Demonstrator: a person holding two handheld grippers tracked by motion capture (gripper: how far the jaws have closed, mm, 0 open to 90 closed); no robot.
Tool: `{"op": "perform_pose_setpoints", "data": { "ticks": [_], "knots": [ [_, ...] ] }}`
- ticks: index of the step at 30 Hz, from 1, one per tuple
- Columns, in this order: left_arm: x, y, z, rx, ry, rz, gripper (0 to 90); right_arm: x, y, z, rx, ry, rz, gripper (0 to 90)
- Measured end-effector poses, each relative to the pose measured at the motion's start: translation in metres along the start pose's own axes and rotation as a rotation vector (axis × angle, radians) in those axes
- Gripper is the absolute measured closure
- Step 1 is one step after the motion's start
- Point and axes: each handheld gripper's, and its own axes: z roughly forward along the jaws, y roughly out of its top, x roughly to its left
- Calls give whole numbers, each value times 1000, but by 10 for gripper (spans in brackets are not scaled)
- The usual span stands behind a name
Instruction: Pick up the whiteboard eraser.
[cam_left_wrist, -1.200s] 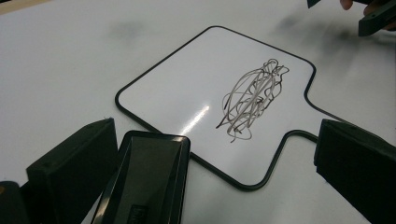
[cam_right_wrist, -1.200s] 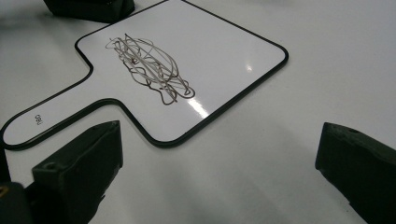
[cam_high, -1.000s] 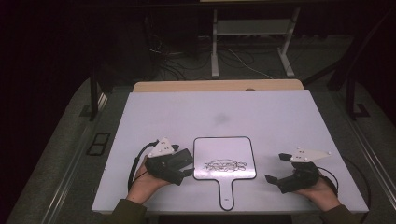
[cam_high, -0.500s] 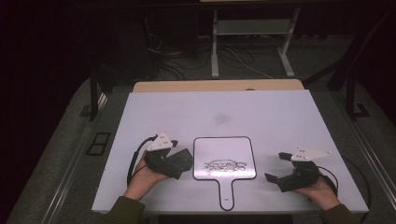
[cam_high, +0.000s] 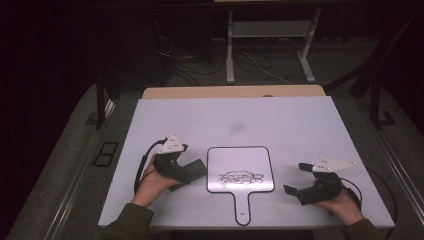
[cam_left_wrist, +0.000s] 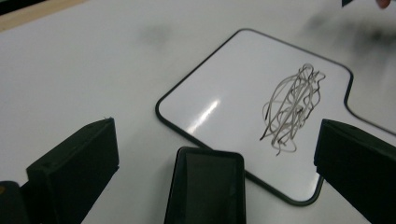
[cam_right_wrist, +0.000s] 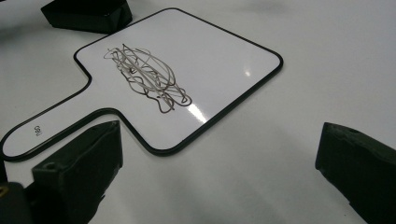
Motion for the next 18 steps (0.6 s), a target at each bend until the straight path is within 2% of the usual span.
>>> {"op": "perform_pose_setpoints", "data": {
  "ticks": [6,14,18],
  "knots": [
    [3,-3,-2,4,18,-11,0,1,0,1,3,-4,-3,0],
    [9,-8,-2,51,39,-12,0,0,0,2,7,-1,-4,0],
    [10,-11,-3,76,44,1,0,1,0,1,5,-1,-5,0]
  ]
}}
